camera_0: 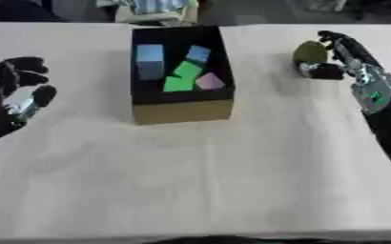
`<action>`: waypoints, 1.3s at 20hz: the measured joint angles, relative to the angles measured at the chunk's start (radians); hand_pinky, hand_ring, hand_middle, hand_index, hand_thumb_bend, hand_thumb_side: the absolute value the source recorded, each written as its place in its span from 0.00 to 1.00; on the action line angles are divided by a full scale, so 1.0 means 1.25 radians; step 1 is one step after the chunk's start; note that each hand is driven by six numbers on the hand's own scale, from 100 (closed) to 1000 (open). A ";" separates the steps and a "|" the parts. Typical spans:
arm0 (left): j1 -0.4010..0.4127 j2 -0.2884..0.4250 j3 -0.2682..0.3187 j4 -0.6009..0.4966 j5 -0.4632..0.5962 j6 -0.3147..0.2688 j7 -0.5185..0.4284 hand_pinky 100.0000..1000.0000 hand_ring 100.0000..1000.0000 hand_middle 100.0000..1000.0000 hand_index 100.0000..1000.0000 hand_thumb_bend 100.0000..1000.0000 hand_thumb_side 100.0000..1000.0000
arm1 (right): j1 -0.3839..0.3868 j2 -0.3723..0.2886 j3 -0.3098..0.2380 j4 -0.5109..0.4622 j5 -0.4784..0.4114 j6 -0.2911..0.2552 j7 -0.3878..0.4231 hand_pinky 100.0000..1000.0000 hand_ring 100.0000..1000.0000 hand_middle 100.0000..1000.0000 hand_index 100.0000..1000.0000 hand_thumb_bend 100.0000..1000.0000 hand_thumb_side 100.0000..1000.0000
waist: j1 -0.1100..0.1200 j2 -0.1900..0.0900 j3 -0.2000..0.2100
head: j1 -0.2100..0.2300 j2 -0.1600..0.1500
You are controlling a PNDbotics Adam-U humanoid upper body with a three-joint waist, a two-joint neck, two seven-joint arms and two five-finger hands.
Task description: Pick up objects on the table and place them in the box.
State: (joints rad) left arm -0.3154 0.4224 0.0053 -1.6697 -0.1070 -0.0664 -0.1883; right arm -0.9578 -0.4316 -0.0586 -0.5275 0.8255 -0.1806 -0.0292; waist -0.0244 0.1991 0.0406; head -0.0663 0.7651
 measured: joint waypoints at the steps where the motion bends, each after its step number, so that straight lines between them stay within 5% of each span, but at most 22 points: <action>1: 0.000 0.000 0.000 0.000 0.000 0.000 0.000 0.81 0.69 0.66 0.80 0.57 0.58 | 0.000 0.001 -0.001 0.003 0.004 0.003 0.001 0.69 0.81 0.84 0.93 0.25 0.37 | 0.000 0.000 0.000 | 0.000 0.000; 8: 0.000 0.000 0.000 0.000 0.000 0.000 0.000 0.81 0.69 0.66 0.80 0.57 0.58 | 0.003 0.004 -0.002 0.013 0.032 0.030 -0.022 0.63 0.72 0.74 0.83 0.08 0.14 | 0.000 0.000 0.000 | 0.000 0.000; 10: 0.000 0.000 0.000 0.000 0.000 0.000 0.000 0.81 0.69 0.66 0.80 0.56 0.58 | 0.003 0.004 -0.002 0.013 0.041 0.038 -0.034 0.61 0.68 0.68 0.78 0.00 0.01 | 0.000 0.000 0.000 | 0.001 0.000; 18: 0.001 0.000 0.000 0.000 0.000 0.000 0.000 0.81 0.68 0.66 0.80 0.55 0.58 | 0.005 0.004 -0.005 -0.001 0.057 0.038 -0.114 0.49 0.50 0.38 0.47 0.00 0.00 | 0.000 0.000 0.000 | 0.003 0.000; 26: 0.002 0.000 0.002 0.000 0.001 0.000 0.000 0.81 0.68 0.66 0.80 0.55 0.59 | -0.010 0.013 0.014 -0.152 0.002 -0.002 -0.184 0.47 0.48 0.33 0.42 0.00 0.00 | 0.000 0.000 -0.003 | 0.003 0.000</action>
State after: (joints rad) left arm -0.3126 0.4223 0.0079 -1.6698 -0.1063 -0.0667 -0.1888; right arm -0.9708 -0.4150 -0.0407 -0.7171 0.8286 -0.1833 -0.2592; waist -0.0244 0.1992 0.0363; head -0.0626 0.7651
